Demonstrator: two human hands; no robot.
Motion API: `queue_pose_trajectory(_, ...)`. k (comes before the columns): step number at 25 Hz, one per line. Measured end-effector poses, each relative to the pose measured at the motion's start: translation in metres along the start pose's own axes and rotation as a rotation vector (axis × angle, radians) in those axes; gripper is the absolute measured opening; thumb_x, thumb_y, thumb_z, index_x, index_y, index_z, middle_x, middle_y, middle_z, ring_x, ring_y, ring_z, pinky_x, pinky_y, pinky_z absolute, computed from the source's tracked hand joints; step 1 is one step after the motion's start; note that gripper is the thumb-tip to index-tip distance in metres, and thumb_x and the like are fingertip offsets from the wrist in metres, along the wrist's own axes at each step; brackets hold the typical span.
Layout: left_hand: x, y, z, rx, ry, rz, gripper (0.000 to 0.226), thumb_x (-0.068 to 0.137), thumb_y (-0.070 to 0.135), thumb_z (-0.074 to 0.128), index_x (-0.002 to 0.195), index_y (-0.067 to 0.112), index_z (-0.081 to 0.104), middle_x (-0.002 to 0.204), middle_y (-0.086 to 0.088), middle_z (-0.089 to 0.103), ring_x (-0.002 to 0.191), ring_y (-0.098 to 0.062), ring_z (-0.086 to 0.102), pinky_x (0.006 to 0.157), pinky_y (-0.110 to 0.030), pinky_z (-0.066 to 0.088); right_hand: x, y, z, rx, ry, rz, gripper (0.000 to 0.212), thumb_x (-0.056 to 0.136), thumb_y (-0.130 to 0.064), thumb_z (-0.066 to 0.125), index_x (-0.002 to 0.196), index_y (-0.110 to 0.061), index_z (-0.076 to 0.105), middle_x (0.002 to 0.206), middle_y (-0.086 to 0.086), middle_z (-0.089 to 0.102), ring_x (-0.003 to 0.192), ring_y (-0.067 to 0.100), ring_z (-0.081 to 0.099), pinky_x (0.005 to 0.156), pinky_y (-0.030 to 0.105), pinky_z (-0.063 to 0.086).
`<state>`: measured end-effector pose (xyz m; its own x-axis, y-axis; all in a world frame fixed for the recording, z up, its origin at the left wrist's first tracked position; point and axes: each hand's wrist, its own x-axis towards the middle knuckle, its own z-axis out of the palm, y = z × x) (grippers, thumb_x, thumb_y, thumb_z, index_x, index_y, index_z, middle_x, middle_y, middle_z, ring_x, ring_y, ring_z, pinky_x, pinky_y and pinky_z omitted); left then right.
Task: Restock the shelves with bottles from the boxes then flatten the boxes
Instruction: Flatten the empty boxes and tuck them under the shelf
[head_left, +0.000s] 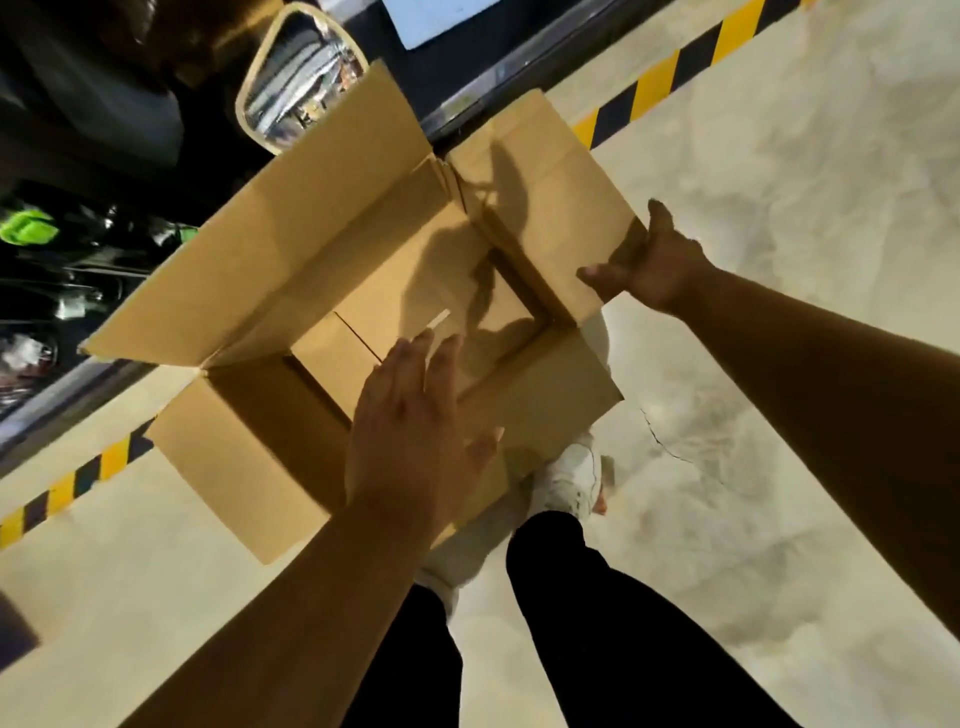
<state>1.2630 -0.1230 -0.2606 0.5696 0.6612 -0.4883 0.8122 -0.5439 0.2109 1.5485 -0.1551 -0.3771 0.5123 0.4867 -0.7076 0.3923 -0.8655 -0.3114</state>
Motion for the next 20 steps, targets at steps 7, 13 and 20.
queue_pose_trajectory(7, -0.008, 0.021, -0.013, -0.025, -0.069, -0.022, 0.089, 0.089, 0.059, 0.060, 0.157, 0.018, 0.018, 0.164, -0.009, 0.022, 0.152, -0.026, 0.019, 0.122, -0.041, 0.025, -0.062, 0.002, 0.006, 0.357, 0.136, -0.163, 0.016, 0.086, -0.019, 0.072, 0.078, -0.010, 0.061, 0.080, 0.002, 0.061, 0.073, 0.017, 0.057, 0.065, 0.025, 0.043)
queue_pose_trajectory(13, -0.011, 0.026, -0.083, -0.300, -0.012, -0.166, 0.077, 0.091, 0.055, 0.061, 0.153, 0.022, 0.029, 0.157, -0.005, 0.036, 0.142, -0.025, 0.037, 0.111, -0.038, 0.037, -0.177, -0.037, 0.009, 0.522, 0.163, -0.168, 0.015, 0.087, -0.020, 0.068, 0.076, -0.014, 0.059, 0.070, 0.001, 0.060, 0.066, 0.021, 0.054, 0.065, 0.030, 0.046)
queue_pose_trajectory(20, -0.081, 0.007, -0.153, -0.844, 0.131, -0.382, 0.026, 0.092, 0.045, 0.067, 0.107, 0.033, 0.050, 0.105, 0.015, 0.066, 0.112, -0.007, 0.060, 0.085, -0.011, 0.038, -0.335, -0.122, 0.035, 0.463, 0.088, -0.338, 0.013, 0.089, -0.021, 0.067, 0.081, -0.028, 0.060, 0.067, -0.016, 0.058, 0.064, 0.001, 0.056, 0.058, 0.011, 0.040)
